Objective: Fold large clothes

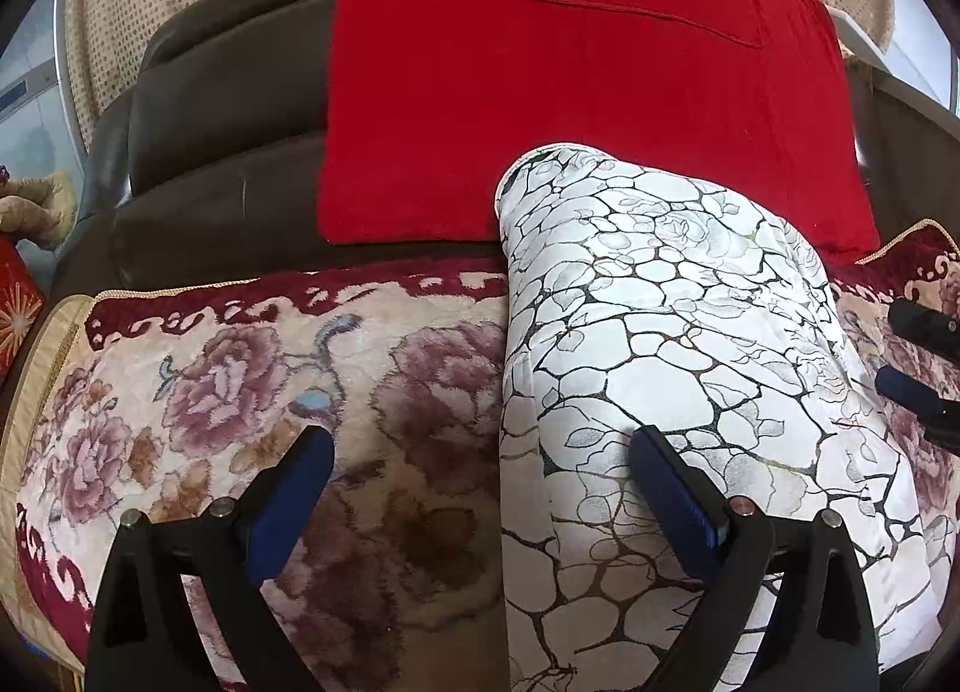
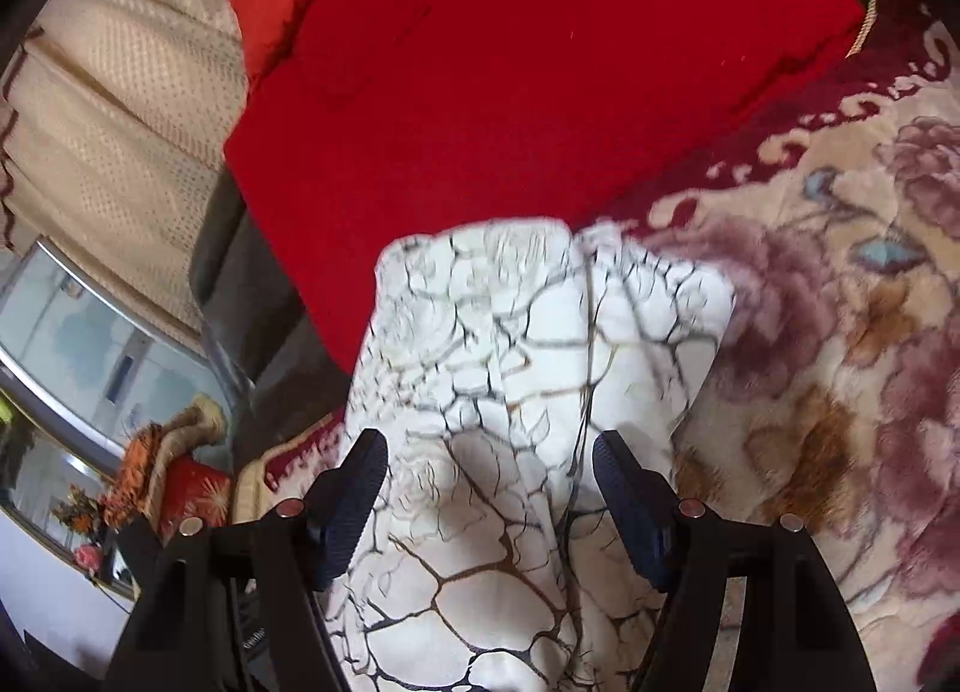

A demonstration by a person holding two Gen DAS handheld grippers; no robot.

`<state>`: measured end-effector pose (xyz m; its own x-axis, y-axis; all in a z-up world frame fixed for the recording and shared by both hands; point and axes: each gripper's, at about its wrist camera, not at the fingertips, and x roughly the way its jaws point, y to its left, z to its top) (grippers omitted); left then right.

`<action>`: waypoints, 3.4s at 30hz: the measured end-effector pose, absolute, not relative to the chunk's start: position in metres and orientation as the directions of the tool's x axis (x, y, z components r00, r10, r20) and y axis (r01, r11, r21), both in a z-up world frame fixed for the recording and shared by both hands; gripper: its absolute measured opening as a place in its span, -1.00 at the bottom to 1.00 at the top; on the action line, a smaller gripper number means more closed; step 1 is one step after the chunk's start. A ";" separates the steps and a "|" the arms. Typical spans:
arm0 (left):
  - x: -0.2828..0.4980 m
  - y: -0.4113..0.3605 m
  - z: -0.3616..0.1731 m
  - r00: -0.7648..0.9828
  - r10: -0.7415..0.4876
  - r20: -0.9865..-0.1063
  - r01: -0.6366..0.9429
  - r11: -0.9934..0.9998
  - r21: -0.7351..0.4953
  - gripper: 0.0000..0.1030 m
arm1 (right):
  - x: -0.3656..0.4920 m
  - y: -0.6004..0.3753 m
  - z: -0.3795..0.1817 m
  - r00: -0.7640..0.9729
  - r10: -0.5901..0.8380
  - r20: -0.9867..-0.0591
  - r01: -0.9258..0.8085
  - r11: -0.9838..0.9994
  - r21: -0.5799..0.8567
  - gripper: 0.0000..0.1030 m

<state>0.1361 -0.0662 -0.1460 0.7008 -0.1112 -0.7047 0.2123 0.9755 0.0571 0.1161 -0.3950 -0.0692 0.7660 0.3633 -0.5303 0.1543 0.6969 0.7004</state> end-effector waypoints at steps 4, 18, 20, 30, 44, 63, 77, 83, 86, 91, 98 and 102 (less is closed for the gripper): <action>0.133 -0.067 -0.143 0.706 -0.107 -0.700 0.214 0.975 0.066 0.92 | 0.114 -0.404 -0.070 0.770 0.351 -0.534 0.173 0.690 0.703 0.45; 0.130 -0.064 -0.136 0.710 -0.111 -0.696 0.212 0.975 0.060 0.92 | 0.115 -0.414 -0.078 0.751 0.373 -0.545 0.198 0.660 0.725 0.45; 0.130 -0.064 -0.137 0.707 -0.113 -0.698 0.214 0.975 0.059 0.92 | 0.115 -0.414 -0.080 0.745 0.378 -0.550 0.203 0.656 0.727 0.45; 0.131 -0.064 -0.139 0.695 -0.118 -0.709 0.218 0.975 0.052 0.92 | 0.117 -0.411 -0.083 0.733 0.385 -0.561 0.207 0.659 0.723 0.45; 0.132 -0.068 -0.143 0.686 -0.118 -0.718 0.225 0.973 0.055 0.92 | 0.119 -0.415 -0.084 0.731 0.393 -0.557 0.203 0.655 0.728 0.45; 0.137 -0.073 -0.147 0.672 -0.132 -0.728 0.230 0.972 0.036 0.92 | 0.118 -0.422 -0.090 0.715 0.405 -0.570 0.217 0.646 0.732 0.45; 0.143 -0.073 -0.154 0.542 -0.336 -0.770 0.370 0.918 -0.141 0.92 | 0.124 -0.414 -0.100 0.667 0.455 -0.590 0.218 0.638 0.739 0.48; 0.145 -0.077 -0.161 0.455 -0.423 -0.784 0.451 0.868 -0.207 0.92 | 0.132 -0.406 -0.110 0.630 0.505 -0.590 0.209 0.622 0.754 0.54; 0.151 -0.072 -0.166 0.408 -0.469 -0.783 0.445 0.851 -0.279 0.92 | 0.138 -0.403 -0.117 0.616 0.555 -0.559 0.192 0.582 0.790 0.64; 0.149 -0.078 -0.165 0.414 -0.468 -0.781 0.448 0.851 -0.273 0.92 | 0.153 -0.387 -0.121 0.595 0.590 -0.547 0.155 0.583 0.797 0.71; 0.148 -0.083 -0.164 0.428 -0.455 -0.781 0.460 0.854 -0.245 0.92 | 0.167 -0.374 -0.127 0.593 0.589 -0.550 0.126 0.606 0.785 0.63; 0.146 -0.082 -0.163 0.432 -0.446 -0.784 0.459 0.857 -0.235 0.92 | 0.164 -0.377 -0.130 0.599 0.559 -0.574 0.140 0.632 0.762 0.40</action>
<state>0.1458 -0.0818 -0.1630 0.4317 -0.4459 -0.7841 0.4585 0.8571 -0.2350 0.1641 -0.3774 -0.1297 0.5988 0.5590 -0.5736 0.1399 0.6322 0.7621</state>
